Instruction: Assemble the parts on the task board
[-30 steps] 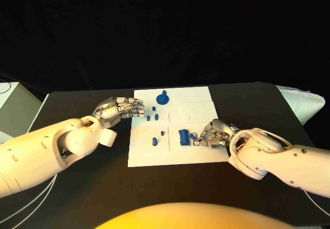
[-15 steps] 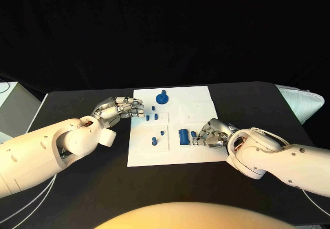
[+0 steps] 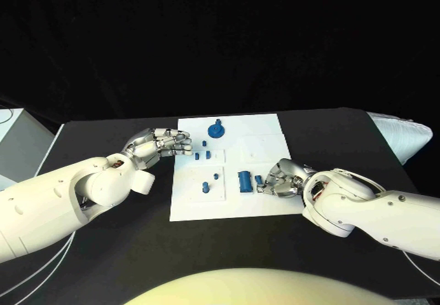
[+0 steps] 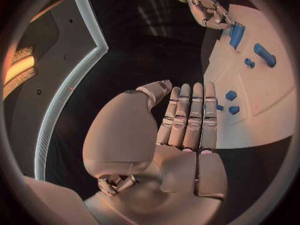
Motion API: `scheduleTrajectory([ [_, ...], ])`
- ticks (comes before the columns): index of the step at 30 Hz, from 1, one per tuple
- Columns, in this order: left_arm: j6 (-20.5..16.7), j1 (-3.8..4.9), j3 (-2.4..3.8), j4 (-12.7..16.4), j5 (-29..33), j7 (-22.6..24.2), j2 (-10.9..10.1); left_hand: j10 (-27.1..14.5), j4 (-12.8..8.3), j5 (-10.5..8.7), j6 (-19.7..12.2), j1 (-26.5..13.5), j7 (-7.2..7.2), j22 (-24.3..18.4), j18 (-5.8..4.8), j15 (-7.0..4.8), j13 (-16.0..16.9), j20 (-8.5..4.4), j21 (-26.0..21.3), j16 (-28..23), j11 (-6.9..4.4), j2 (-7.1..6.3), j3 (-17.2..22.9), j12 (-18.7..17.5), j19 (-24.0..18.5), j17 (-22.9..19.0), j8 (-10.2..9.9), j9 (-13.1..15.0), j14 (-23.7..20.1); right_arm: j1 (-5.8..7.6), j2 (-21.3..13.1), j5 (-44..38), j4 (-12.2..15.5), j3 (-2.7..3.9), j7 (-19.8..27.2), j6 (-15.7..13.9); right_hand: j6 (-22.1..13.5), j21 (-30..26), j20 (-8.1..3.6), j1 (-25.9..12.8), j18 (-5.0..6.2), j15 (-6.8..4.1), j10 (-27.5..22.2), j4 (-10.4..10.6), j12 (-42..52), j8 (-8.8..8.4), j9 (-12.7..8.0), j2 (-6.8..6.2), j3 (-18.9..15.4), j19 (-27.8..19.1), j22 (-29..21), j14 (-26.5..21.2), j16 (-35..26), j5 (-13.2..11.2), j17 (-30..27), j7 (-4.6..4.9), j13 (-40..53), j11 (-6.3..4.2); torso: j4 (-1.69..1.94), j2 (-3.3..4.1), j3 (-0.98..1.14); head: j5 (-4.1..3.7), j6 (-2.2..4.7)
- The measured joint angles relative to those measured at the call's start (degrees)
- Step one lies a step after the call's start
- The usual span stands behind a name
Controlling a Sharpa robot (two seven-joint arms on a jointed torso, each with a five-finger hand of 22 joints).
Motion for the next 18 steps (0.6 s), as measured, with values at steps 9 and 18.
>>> scheduleTrajectory([
  [9, 0.0, 0.00, -0.01, 0.0, 0.0, 0.0, 0.0, 0.0, 0.0, 0.00, 0.0, 0.0, 0.00, 0.0, 0.00, 0.00, 0.0, 0.00, 0.0, 0.0, 0.00, 0.00, 0.0, 0.0, 0.0, 0.0, 0.0, 0.0, 0.0, 0.02, 0.2, -0.1, -0.2, 0.02, -0.8, 0.8, -0.1, 0.0, 0.00, -2.8, 0.00, 0.00, 0.0, 0.1, 0.0, -0.17, -0.3, -0.38, 0.3, 0.0, 0.0, 0.0, 0.0, -0.8, 0.0, 0.10, 0.0, 0.00, 0.02, 0.00, 0.03, -0.08, 0.03],
  [18, 0.0, 0.00, -0.01, -0.1, 0.0, -0.1, 0.0, 0.0, 0.0, 0.00, 0.0, 0.0, 0.00, 0.0, 0.01, 0.00, 0.0, 0.00, 0.0, 0.0, 0.00, 0.00, 0.0, 0.0, 0.0, 0.0, 0.0, 0.0, 0.0, -0.03, 0.3, 0.2, -0.4, -0.04, -0.8, 0.6, -0.3, -0.7, 0.00, -9.0, 0.00, 0.00, 0.0, 0.2, 0.0, -0.17, -0.7, -1.70, -2.3, 0.0, 0.0, 0.0, 0.0, -6.9, 0.0, 0.31, 0.0, 0.00, 0.01, 0.04, 0.04, -0.05, 0.10],
])
